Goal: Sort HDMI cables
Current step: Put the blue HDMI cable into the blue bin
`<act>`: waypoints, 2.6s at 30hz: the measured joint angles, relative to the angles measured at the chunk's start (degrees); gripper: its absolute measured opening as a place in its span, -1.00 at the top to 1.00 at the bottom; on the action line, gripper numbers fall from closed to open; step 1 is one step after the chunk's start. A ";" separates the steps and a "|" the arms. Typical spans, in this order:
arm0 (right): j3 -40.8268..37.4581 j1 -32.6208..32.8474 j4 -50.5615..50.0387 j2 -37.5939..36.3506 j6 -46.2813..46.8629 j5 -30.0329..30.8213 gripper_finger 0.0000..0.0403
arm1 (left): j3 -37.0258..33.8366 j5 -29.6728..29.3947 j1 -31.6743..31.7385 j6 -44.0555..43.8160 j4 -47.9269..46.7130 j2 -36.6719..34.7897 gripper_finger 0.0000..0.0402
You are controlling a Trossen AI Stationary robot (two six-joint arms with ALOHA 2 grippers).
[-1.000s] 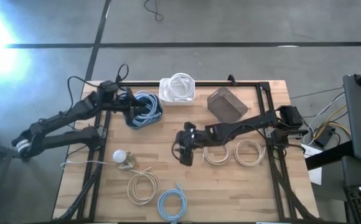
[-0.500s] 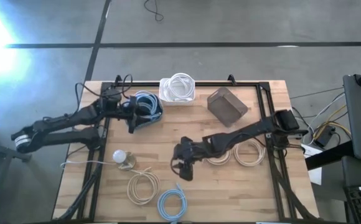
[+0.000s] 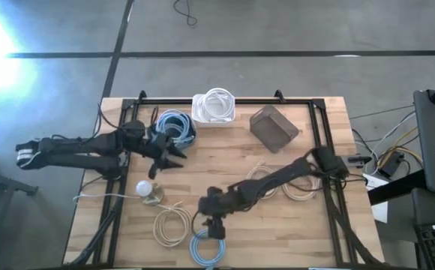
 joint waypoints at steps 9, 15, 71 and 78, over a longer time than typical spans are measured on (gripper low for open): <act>14.50 2.74 -18.67 9.68 1.34 -0.44 0.17 | 0.00 -1.00 -10.44 3.61 0.24 0.26 0.21; 20.90 3.96 -24.24 15.39 1.39 -0.90 0.17 | -0.04 -2.13 -11.37 3.78 0.31 0.31 0.21; 26.19 -9.77 -63.86 -5.59 -5.28 41.63 0.80 | -0.31 -16.14 -11.39 -3.81 -14.71 2.84 -0.12; 17.59 -9.70 -57.76 -14.34 -4.87 41.75 0.80 | -0.31 -17.11 -11.41 -5.91 -13.47 2.78 -0.11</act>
